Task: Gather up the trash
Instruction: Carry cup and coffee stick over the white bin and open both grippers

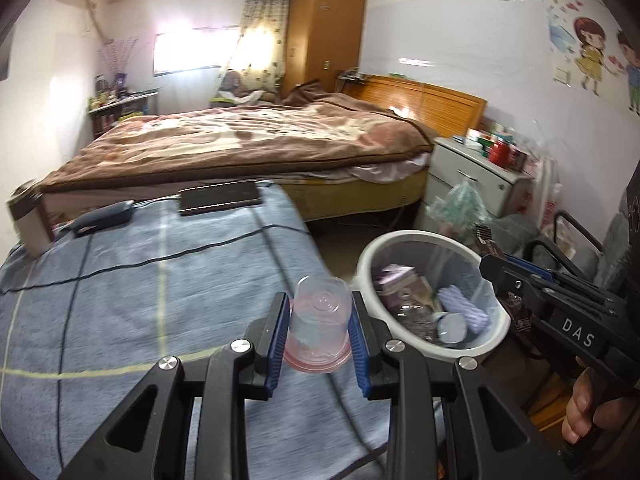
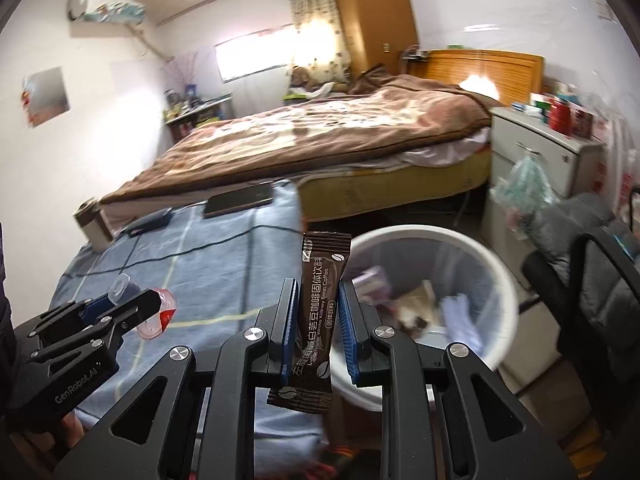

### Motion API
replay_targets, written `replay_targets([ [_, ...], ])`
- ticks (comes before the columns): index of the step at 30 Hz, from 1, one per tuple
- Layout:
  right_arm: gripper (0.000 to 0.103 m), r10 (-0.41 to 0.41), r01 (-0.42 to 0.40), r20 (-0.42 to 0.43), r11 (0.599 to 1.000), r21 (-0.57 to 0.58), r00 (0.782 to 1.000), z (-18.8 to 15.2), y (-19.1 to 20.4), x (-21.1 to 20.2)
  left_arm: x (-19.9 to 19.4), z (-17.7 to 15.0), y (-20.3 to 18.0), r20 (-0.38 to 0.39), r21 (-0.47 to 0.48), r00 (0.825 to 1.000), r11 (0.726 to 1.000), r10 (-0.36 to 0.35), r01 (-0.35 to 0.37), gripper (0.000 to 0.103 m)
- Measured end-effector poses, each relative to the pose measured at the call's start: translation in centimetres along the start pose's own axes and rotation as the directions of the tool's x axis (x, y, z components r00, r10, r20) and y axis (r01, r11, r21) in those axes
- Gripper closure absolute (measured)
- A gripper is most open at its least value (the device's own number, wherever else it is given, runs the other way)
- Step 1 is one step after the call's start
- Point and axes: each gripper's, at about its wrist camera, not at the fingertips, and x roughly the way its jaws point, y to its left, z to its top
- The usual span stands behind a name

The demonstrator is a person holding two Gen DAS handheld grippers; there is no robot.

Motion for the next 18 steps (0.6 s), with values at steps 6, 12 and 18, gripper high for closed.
replay_targets([
  [6,0.080,-0.082,0.082,-0.002,0.996,0.034,0.997,0.1,-4.1,-0.6,2.3,1.2,-4.7,-0.023,0.054,0.996,0.995,-0.083,0.084,0.072],
  [12,0.080,-0.111,0.113,-0.028,0.992,0.059,0.993,0.0,-7.1,0.0,4.6,1.8,-8.3,-0.055,0.094,0.991,0.988,-0.121,0.126,0.072],
  [18,0.080,-0.093,0.098,-0.071,0.993,0.071,0.993,-0.3,-9.1,1.4,6.8,1.8,-10.4,-0.095,0.106,0.988,0.986,-0.119,0.129,0.072],
])
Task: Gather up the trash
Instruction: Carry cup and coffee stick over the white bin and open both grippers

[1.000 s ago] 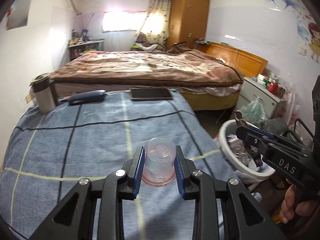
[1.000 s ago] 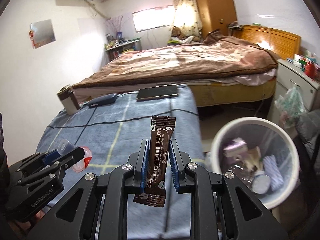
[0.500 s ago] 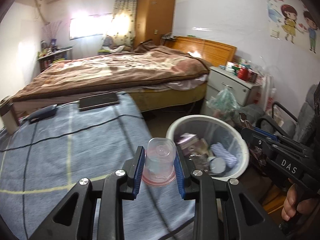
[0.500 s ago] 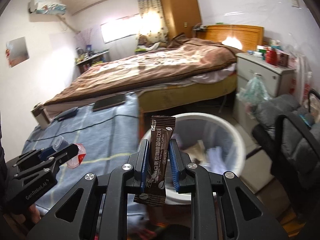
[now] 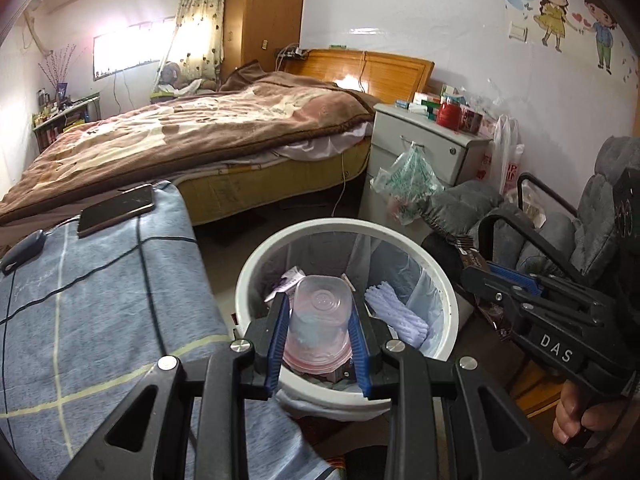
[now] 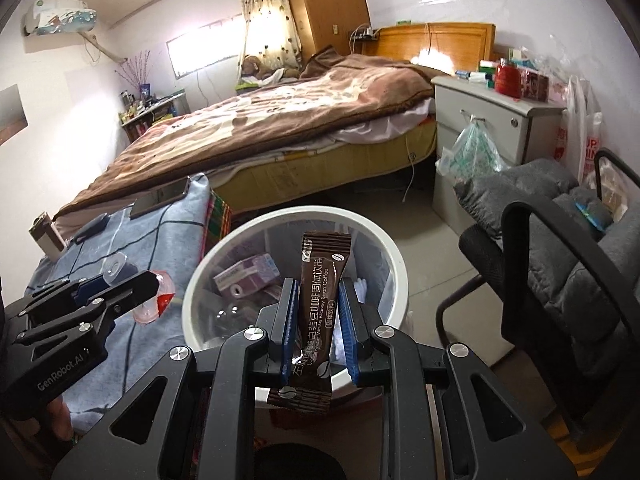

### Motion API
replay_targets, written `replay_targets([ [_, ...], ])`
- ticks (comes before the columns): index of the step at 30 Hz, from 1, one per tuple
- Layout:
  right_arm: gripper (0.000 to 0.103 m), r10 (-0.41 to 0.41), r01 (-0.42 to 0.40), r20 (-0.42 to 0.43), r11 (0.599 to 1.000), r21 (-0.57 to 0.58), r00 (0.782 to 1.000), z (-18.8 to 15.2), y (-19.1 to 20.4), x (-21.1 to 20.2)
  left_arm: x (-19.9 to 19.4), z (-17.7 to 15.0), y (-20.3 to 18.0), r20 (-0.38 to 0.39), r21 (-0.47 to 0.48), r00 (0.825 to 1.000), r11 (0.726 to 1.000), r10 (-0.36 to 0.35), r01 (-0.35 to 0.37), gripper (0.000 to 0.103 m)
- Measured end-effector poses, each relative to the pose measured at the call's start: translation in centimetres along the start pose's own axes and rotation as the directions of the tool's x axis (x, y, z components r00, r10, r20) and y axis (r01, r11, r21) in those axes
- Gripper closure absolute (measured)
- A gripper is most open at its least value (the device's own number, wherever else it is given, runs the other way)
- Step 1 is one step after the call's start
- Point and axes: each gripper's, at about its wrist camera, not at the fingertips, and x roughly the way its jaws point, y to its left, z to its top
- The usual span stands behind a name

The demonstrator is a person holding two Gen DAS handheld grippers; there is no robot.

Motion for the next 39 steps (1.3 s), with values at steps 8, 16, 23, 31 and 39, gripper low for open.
replay_targets([
  [8,0.080,0.008,-0.012,-0.083,0.999,-0.037,0.996,-0.1,-1.0,2.9,2.9,-0.6,-0.7,-0.075,-0.002,0.997,1.000,0.007,-0.007,0.072],
  [16,0.079,-0.016,0.008,-0.134,0.998,-0.060,0.991,-0.2,-1.4,4.8,4.4,-0.7,-0.8,-0.110,-0.004,0.994,1.000,0.029,-0.030,0.072],
  [23,0.078,-0.013,0.003,-0.155,0.998,-0.068,0.988,-0.2,-1.4,5.6,4.9,-0.7,-0.5,-0.123,-0.024,0.992,0.999,0.027,-0.031,0.050],
  [31,0.055,-0.025,0.019,-0.136,0.999,-0.047,0.990,-0.2,-1.4,5.3,4.5,-0.8,-0.2,-0.115,-0.033,0.992,0.998,0.046,-0.051,0.044],
  [39,0.055,-0.012,0.011,-0.063,1.000,-0.024,0.998,-0.5,-0.9,3.0,2.6,-1.2,-0.3,-0.072,-0.036,0.996,0.997,0.060,-0.063,0.042],
])
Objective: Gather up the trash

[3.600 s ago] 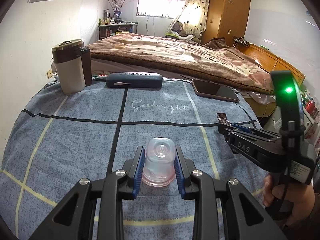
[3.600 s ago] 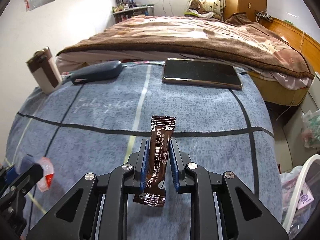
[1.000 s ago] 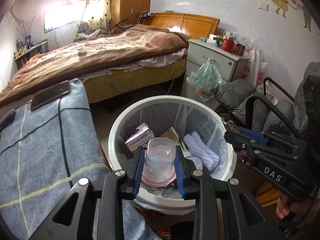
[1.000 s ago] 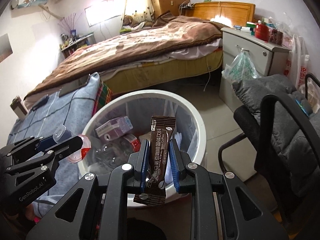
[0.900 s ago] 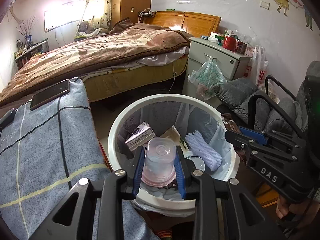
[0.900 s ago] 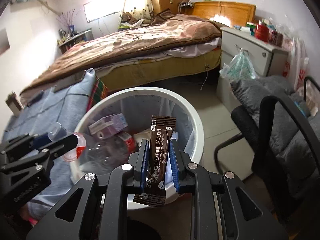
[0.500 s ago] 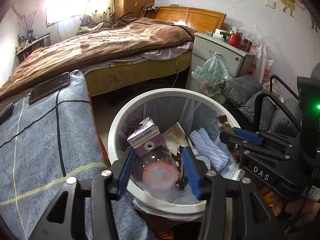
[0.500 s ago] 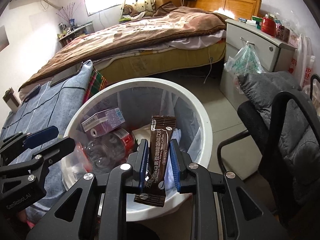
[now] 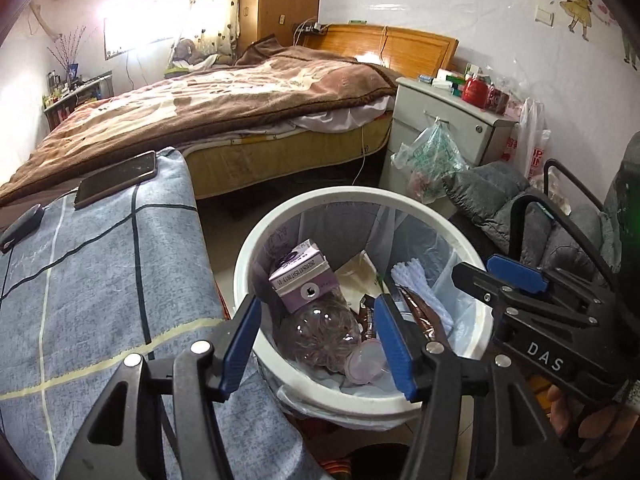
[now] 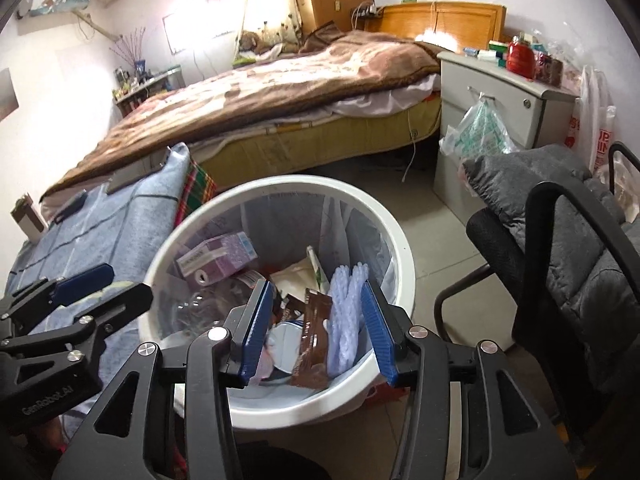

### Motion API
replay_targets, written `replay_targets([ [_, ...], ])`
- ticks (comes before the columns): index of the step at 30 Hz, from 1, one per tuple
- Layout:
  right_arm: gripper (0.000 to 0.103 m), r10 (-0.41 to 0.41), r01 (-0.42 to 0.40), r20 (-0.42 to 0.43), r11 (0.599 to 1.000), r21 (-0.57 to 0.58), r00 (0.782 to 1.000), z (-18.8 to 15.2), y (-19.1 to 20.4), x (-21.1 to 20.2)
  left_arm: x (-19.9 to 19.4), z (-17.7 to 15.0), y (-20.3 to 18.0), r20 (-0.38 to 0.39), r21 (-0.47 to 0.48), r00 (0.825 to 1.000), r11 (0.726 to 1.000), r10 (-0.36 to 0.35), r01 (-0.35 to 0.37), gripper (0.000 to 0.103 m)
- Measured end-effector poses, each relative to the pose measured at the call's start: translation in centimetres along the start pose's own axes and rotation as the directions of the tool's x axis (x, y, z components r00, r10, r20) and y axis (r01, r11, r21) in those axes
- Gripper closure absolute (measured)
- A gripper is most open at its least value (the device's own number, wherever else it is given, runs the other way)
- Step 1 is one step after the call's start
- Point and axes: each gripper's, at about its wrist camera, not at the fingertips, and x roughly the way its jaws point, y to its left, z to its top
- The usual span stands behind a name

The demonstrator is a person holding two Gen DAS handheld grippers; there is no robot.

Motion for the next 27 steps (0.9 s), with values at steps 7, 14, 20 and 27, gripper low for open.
replay_targets([
  [7,0.055,-0.035,0.036,0.079,0.999,-0.007,0.996,-1.2,1.3,-2.4,-2.7,-1.4,-0.2,0.063,0.014,0.997,0.999,0.044,-0.045,0.042],
  [14,0.055,-0.056,0.054,0.131,0.998,0.017,0.990,-2.9,2.0,-4.3,-5.2,-3.3,0.5,0.128,0.003,0.982,0.990,0.137,-0.139,0.035],
  [20,0.055,-0.068,0.071,0.168,0.997,-0.010,0.983,-3.9,3.5,-5.2,-6.7,-4.5,0.8,0.163,-0.020,0.976,0.990,0.141,-0.139,0.035],
  [27,0.055,-0.056,0.054,0.190,0.998,0.014,0.980,-4.6,3.7,-5.8,-7.3,-5.0,1.3,0.172,-0.041,0.974,0.989,0.145,-0.140,0.035],
])
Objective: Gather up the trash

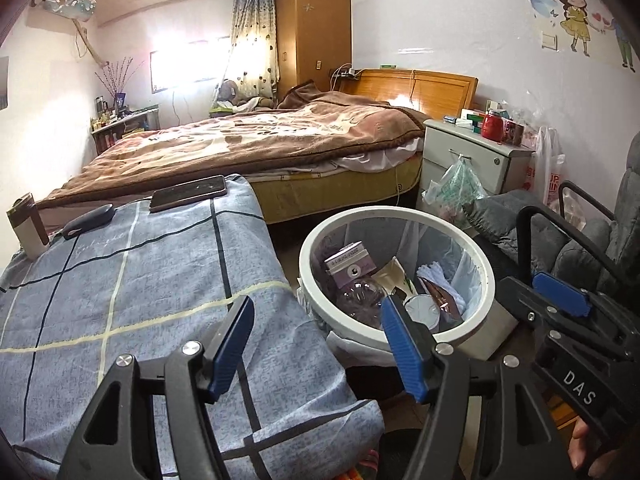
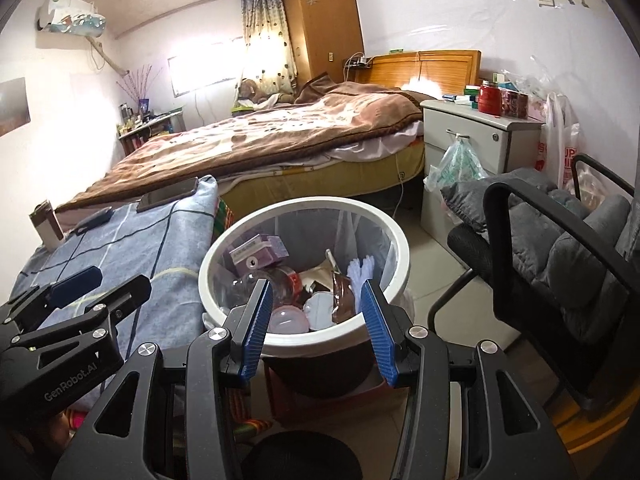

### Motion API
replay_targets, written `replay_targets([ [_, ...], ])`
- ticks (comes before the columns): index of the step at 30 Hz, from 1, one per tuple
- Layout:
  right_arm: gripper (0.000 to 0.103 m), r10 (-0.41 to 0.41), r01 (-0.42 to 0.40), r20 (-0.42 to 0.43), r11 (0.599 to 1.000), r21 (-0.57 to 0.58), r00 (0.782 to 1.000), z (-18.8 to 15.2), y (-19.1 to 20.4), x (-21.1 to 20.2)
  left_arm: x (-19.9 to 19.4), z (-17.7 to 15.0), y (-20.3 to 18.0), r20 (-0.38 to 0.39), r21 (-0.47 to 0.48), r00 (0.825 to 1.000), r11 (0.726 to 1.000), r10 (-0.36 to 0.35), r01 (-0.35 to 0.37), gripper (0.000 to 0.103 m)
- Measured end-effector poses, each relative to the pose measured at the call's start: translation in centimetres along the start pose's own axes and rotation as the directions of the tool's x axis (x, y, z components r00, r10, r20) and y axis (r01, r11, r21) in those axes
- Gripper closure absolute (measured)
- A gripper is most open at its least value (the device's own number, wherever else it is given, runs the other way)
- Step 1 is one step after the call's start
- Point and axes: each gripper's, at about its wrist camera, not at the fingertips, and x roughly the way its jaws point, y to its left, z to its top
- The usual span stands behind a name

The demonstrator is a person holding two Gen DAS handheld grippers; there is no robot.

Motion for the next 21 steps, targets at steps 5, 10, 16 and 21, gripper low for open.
replay_targets([
  [5,0.055,-0.001,0.001,0.002,1.000,0.000,1.000,-0.22,0.33,-0.05,0.03,-0.43,-0.05,-0.008,0.000,1.000,1.000,0.009,-0.009,0.035],
  [10,0.055,-0.003,0.003,0.006,1.000,-0.006,1.000,-0.29,0.58,-0.17,-0.02,-0.44,-0.04,-0.008,-0.012,1.000,1.000,0.002,-0.002,0.035],
  [16,0.055,0.002,-0.002,0.003,1.000,-0.006,1.000,-0.37,0.78,-0.41,-0.08,-0.53,-0.04,-0.006,-0.012,1.000,1.000,0.009,-0.009,0.035],
  [21,0.055,-0.001,0.001,0.006,1.000,-0.010,1.000,-0.41,0.95,-0.51,-0.26,-0.59,-0.06,0.002,-0.014,1.000,1.000,0.006,-0.006,0.035],
])
